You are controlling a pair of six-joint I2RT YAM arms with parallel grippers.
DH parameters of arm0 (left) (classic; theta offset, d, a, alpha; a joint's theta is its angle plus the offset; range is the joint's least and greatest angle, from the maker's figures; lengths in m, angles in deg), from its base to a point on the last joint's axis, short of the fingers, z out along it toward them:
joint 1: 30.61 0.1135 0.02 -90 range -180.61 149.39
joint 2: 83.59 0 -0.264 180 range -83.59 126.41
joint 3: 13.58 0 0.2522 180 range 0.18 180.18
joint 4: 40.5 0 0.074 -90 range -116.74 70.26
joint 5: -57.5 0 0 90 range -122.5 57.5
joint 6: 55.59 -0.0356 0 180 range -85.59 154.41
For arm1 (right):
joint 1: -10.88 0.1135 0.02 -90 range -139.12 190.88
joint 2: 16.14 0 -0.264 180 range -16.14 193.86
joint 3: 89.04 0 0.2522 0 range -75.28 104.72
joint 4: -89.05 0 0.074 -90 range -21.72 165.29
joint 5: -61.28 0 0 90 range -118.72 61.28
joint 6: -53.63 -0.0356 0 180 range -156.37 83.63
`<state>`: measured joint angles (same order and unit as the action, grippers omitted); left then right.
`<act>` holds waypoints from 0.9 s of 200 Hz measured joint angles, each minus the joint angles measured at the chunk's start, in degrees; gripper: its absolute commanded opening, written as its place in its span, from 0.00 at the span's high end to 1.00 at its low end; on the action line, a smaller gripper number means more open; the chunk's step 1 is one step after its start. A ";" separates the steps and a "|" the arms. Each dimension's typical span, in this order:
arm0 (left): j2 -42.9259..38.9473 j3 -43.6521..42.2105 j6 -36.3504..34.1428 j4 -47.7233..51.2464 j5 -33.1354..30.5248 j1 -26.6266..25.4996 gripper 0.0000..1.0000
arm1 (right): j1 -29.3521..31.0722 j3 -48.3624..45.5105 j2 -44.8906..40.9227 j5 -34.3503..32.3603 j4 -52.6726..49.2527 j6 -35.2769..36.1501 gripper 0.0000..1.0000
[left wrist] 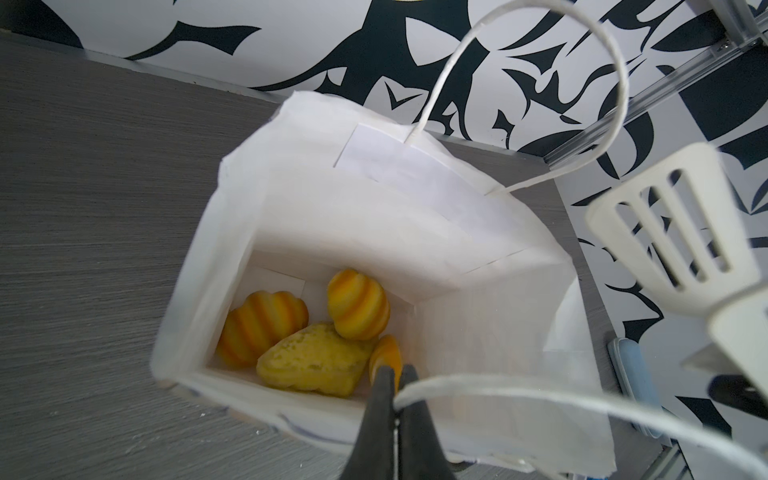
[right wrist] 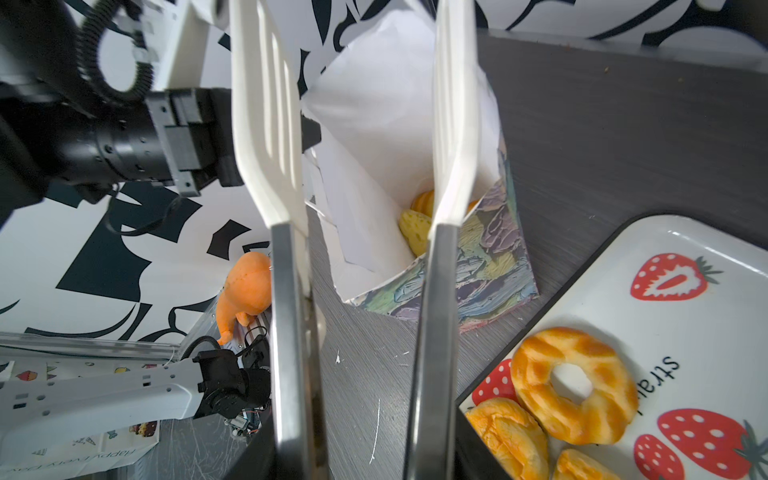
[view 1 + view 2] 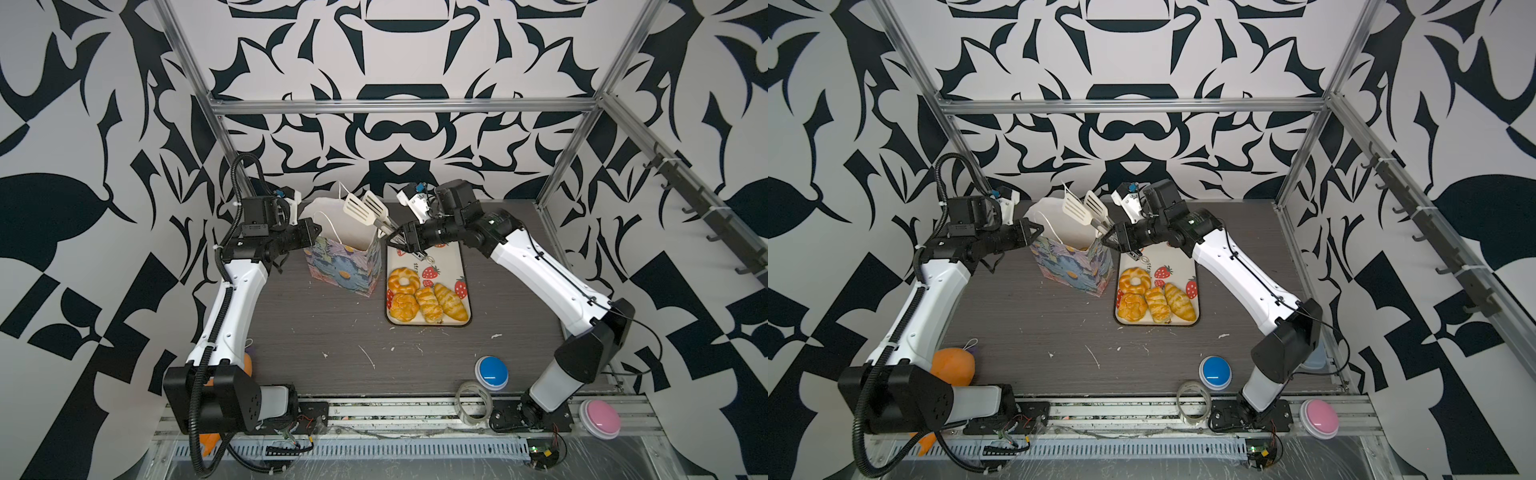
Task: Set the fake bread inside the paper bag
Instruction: 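Withdraw the empty tongs with the right gripper back over the tray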
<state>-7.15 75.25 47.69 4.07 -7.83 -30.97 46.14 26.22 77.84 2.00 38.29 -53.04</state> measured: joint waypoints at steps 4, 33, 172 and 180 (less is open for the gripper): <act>0.00 0.00 0.02 0.00 0.00 0.00 0.98 | -0.22 0.00 -0.63 -0.15 -0.07 0.13 0.50; 0.00 0.00 0.02 0.00 0.04 0.02 0.98 | -3.26 0.00 -4.09 -0.70 -0.35 0.35 0.51; 0.00 -0.09 0.02 -0.15 0.04 0.02 0.98 | -14.25 -12.92 -8.44 -0.92 -1.44 -1.66 0.52; 0.00 -0.09 0.04 -0.15 0.04 0.02 0.98 | -14.36 -13.53 -8.55 -0.90 -1.42 -1.68 0.52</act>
<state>-7.15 75.16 47.74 3.91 -7.79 -30.95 31.78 12.69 69.29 1.10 36.87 -54.72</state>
